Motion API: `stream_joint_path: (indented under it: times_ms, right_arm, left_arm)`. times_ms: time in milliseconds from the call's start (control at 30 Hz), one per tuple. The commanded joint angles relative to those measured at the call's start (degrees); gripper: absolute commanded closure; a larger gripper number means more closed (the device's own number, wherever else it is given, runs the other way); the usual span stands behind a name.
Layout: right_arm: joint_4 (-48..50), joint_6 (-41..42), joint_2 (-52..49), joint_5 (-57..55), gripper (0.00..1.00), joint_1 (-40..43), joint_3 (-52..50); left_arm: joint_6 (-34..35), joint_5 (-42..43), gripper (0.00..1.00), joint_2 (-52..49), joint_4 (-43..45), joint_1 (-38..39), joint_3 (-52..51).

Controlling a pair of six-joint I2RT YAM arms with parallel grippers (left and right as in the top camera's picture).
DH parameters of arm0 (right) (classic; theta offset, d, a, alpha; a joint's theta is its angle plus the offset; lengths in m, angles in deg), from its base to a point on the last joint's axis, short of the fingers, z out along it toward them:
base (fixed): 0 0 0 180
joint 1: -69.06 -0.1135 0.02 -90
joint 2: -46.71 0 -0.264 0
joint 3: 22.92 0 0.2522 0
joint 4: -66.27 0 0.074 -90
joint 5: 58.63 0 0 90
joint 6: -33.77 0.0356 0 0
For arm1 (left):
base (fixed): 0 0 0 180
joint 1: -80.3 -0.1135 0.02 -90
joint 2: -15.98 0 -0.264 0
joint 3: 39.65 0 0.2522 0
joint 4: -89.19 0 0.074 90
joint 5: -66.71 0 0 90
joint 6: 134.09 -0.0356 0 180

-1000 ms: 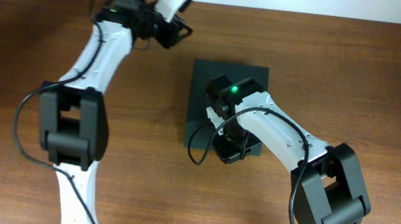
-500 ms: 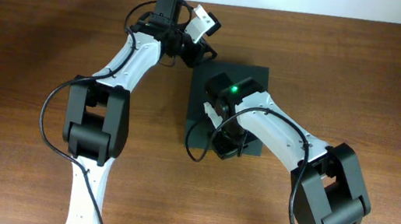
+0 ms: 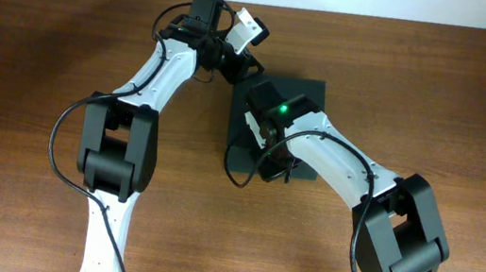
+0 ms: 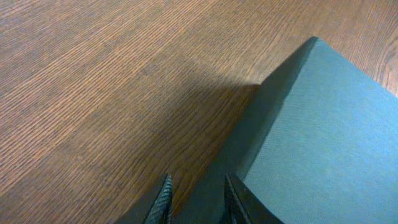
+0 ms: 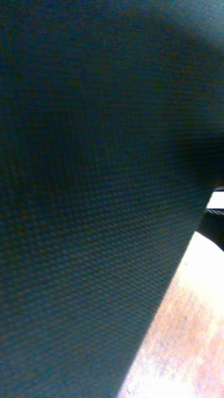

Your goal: Pack container

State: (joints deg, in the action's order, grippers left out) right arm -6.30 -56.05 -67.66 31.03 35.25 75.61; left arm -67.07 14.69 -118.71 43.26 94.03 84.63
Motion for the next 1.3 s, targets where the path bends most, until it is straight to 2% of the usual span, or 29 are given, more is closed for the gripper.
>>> stream_joint_path:
  times_ms: [0, 433, 933, 1133, 1167, 1267]
  right_arm:
    - [3.6, 0.8, 0.6, -6.3, 0.91, 0.6, 0.0]
    - [12.7, 3.4, 0.5, -15.2, 0.91, 0.6, 0.0]
    - [19.7, 3.3, 0.5, -15.6, 0.91, 0.5, 0.0]
    - [17.5, 3.3, 0.5, -15.5, 0.91, 0.6, 0.0]
    - [16.9, 3.3, 0.5, -15.3, 0.91, 0.6, 0.0]
    - [12.2, 3.3, 0.9, -13.1, 0.91, 0.4, 1.4]
  left_arm:
    - [-0.7, 1.3, 0.70, -0.5, -2.5, 0.5, 0.2]
    - [-0.7, 1.3, 0.70, -0.5, -3.5, 0.5, 0.2]
    - [-1.1, 1.3, 0.71, -0.5, -3.9, 1.2, 0.2]
    - [-1.2, 1.2, 0.71, -0.5, -3.9, 1.1, 0.2]
    - [-1.1, 1.2, 0.70, -0.5, -3.9, 0.9, 0.2]
    - [1.8, 1.3, 0.59, -0.5, -4.0, 0.0, 0.2]
